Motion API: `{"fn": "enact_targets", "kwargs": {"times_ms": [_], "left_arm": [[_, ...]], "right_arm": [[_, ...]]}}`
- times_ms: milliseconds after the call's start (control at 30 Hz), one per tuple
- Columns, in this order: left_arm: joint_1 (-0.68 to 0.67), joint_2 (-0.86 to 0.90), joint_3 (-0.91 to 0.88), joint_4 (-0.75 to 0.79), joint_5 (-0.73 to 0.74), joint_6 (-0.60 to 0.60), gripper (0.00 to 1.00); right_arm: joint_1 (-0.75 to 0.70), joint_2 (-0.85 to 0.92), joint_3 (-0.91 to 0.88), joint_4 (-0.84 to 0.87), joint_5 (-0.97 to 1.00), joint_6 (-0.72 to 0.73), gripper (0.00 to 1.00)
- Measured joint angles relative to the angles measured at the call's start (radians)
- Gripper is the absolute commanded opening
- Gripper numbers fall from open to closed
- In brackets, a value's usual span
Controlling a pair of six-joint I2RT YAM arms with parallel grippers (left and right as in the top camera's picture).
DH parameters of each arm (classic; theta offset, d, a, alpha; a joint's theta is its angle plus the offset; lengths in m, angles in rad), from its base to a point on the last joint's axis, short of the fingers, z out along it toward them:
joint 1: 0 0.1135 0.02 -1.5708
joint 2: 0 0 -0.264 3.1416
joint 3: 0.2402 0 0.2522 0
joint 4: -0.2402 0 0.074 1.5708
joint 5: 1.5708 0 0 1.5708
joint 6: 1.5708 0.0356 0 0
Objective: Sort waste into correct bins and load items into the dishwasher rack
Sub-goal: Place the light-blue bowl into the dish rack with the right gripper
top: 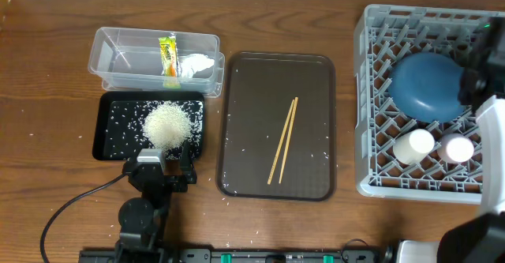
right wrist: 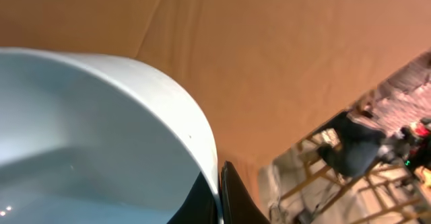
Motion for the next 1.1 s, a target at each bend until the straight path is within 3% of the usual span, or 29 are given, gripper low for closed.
{"fn": "enact_targets", "kwargs": {"times_ms": [167,500,800,1100], "left_arm": [[0.000,0.000,0.000,0.000,0.000,0.000,0.93],[0.000,0.000,0.000,0.000,0.000,0.000,0.93],[0.000,0.000,0.000,0.000,0.000,0.000,0.93],[0.000,0.000,0.000,0.000,0.000,0.000,0.92]], "right_arm": [[-0.032,0.056,0.000,0.157,0.015,-0.209,0.01],[-0.016,0.272,0.000,0.396,0.096,-0.496,0.01],[0.098,0.393,0.000,0.459,0.113,-0.586,0.01],[0.117,0.472,0.002,0.514,0.199,-0.642,0.01]]}}
